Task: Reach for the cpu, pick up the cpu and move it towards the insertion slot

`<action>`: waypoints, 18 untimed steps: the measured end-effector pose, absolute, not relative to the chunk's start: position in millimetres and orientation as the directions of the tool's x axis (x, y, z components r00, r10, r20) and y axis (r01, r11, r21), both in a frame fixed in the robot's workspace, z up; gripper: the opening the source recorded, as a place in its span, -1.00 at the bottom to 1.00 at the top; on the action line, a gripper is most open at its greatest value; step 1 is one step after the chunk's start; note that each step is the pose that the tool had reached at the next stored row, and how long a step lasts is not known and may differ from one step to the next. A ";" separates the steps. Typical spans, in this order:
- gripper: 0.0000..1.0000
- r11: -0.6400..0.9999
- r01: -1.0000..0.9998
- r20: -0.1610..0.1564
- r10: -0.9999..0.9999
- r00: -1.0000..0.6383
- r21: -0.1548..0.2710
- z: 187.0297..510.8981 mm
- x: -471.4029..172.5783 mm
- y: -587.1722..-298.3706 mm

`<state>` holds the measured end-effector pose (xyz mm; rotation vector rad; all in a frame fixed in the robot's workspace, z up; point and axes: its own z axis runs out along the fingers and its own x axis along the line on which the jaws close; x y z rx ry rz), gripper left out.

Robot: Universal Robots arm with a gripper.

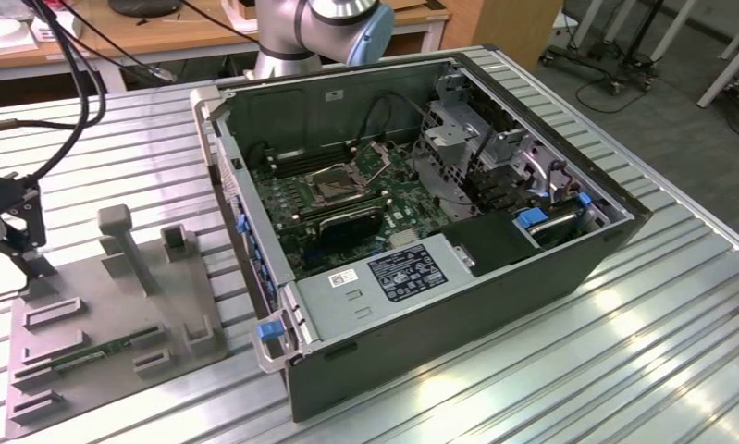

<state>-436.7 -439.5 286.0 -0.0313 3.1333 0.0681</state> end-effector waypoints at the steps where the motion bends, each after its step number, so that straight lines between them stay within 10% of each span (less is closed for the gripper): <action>1: 0.08 0.999 -0.020 -0.008 -0.020 -1.000 0.043 287.7 -436.7 -439.5; 18: 0.08 0.999 -0.020 -0.008 -0.020 -1.000 0.043 313.1 -436.7 -439.5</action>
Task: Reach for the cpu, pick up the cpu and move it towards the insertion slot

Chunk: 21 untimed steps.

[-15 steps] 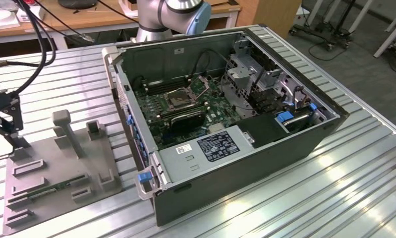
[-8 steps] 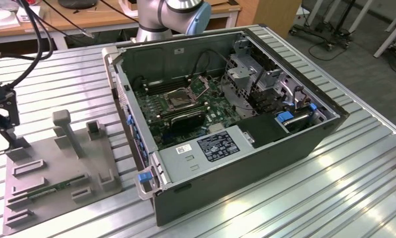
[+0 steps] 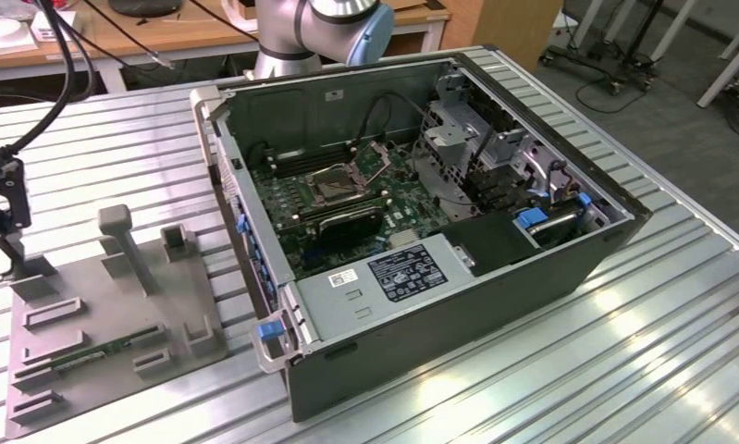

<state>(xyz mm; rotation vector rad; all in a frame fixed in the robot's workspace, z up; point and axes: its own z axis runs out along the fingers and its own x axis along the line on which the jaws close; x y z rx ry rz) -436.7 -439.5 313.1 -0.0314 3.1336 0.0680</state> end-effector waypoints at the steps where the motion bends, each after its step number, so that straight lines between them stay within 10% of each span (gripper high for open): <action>1: 0.08 0.999 -0.020 -0.008 -0.020 -1.000 0.043 313.9 -436.7 -439.5; 21: 0.08 0.999 -0.020 -0.007 -0.020 -1.000 0.043 334.2 -436.7 -439.5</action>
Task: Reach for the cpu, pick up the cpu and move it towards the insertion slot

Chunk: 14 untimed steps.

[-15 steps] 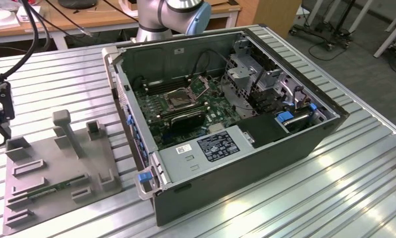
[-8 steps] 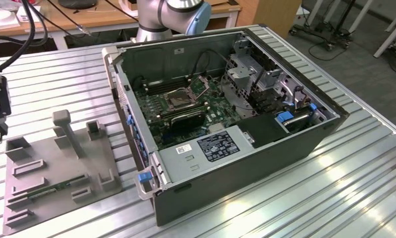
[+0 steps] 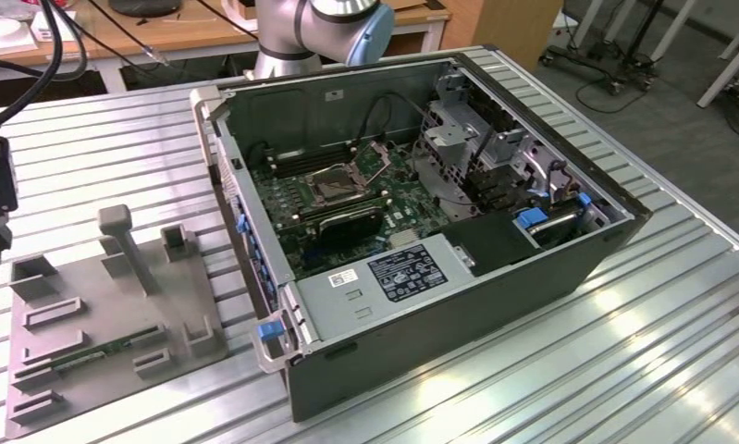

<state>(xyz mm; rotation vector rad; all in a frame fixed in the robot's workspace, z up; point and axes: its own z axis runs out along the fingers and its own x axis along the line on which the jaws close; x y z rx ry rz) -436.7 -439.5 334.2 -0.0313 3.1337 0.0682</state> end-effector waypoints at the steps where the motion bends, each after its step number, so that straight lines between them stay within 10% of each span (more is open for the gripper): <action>1: 0.08 0.999 -0.020 -0.007 -0.020 -1.000 0.043 334.6 -436.7 -439.5; 14: 0.08 0.999 -0.020 -0.007 -0.020 -1.000 0.043 337.9 -435.8 -439.5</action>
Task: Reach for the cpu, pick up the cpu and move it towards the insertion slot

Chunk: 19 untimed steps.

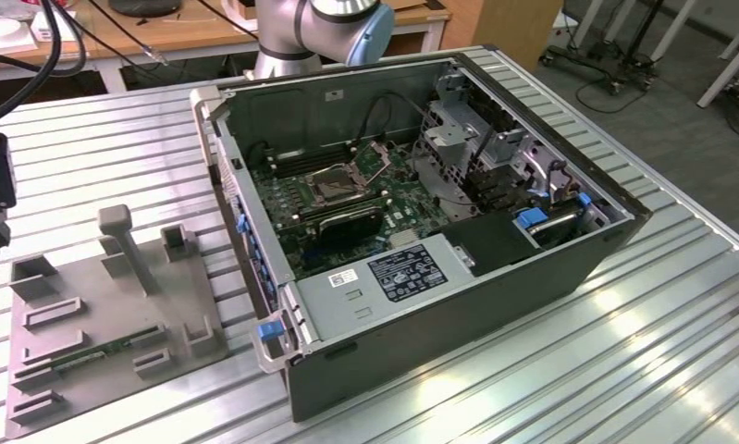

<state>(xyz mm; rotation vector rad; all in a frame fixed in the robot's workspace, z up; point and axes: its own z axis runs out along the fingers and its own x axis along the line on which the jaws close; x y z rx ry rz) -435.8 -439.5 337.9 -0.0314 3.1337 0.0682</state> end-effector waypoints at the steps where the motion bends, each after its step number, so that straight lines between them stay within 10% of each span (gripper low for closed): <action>1: 0.08 0.999 -0.020 -0.007 -0.020 -1.000 0.043 338.0 -435.4 -439.5; 19: 0.08 0.999 -0.020 -0.007 -0.020 -1.000 0.043 338.0 -430.2 -439.5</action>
